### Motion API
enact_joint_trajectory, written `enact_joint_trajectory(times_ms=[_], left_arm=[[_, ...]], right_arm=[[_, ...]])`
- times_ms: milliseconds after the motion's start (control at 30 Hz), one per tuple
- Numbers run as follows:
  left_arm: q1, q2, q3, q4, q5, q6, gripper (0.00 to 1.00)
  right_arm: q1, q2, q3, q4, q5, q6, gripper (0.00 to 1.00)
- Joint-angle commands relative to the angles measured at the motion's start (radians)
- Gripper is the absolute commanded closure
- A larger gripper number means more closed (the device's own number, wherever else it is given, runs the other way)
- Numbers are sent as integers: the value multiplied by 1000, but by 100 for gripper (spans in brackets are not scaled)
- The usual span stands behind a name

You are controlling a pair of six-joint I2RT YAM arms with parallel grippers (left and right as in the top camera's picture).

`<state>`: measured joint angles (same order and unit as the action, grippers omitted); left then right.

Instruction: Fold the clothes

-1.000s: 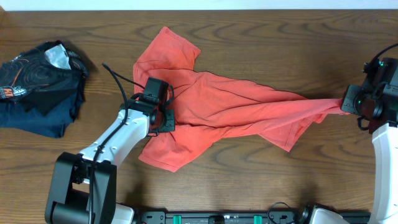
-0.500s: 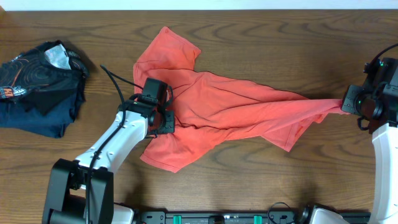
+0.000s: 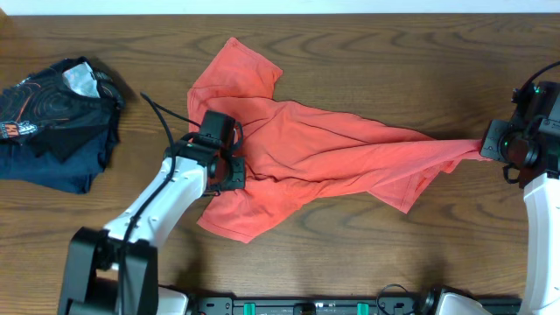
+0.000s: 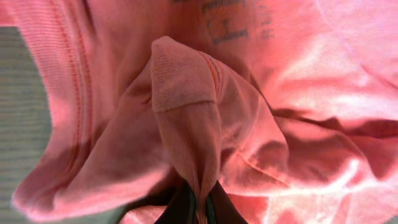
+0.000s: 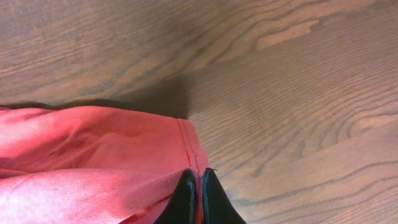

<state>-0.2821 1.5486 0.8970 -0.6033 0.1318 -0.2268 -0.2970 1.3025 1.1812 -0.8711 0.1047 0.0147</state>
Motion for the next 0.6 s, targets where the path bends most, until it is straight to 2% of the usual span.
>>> enact_joint_trajectory(times_ms=[0, 200, 400, 567], left_arm=[[5, -112, 73, -26, 11, 17, 94], [37, -356, 180, -61, 10, 16, 94], [151, -588, 292, -58, 12, -43, 94], [229, -709, 396, -55, 14, -67, 94]], right_arm=[[-3, 1, 1, 4, -16, 18, 99], [-5, -55, 15, 53, -11, 67, 99], [-5, -152, 118, 73, -11, 54, 99], [-5, -225, 198, 47, -11, 47, 99]])
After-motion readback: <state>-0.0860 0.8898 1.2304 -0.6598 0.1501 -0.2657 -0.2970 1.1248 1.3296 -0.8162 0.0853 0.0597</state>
